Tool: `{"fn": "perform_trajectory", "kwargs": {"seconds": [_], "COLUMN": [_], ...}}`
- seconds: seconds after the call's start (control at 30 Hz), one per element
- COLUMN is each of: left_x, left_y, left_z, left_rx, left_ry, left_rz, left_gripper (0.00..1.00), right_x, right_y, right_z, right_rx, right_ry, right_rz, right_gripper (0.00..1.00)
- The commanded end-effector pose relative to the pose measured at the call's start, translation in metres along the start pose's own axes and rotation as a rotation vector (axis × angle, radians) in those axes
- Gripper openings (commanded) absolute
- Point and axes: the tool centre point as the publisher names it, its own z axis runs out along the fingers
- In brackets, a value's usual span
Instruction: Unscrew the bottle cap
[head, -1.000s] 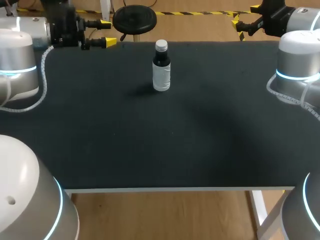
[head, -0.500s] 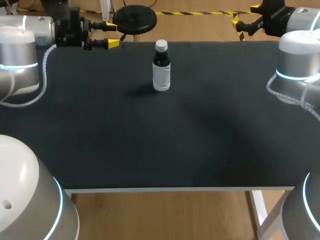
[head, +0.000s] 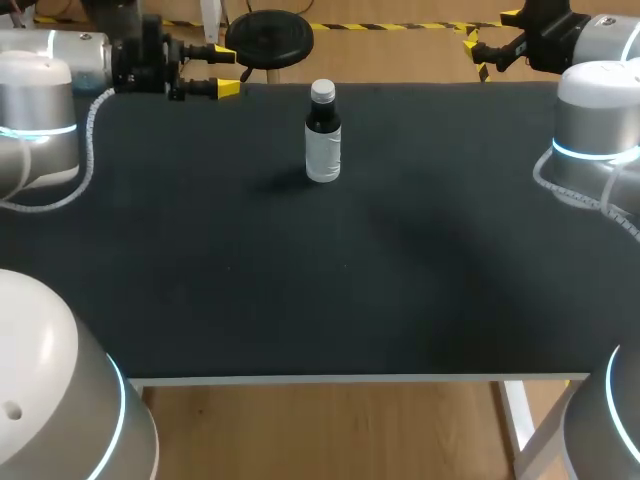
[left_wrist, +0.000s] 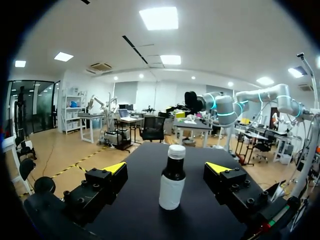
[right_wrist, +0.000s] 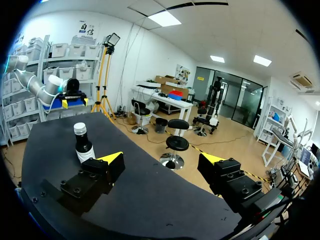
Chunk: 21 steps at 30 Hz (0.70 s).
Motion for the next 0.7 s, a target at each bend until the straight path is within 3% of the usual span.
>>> {"fn": "perform_trajectory", "kwargs": {"seconds": [0.03,0.7], "left_x": [-0.001,0.022], "left_y": [0.005,0.036], "left_z": [0.017,0.074], "left_rx": [0.006,0.108], "left_ry": [0.024,0.149], "left_rz": [0.0,0.065], "left_gripper": [1.0,1.0], "right_x": [0.0,0.0], "right_y": [0.0,0.0], "right_z": [0.0,0.0], "right_rx": [0.0,0.0], "right_ry": [0.0,0.0], "right_rz": [0.0,0.0], "right_gripper": [1.0,1.0]}}
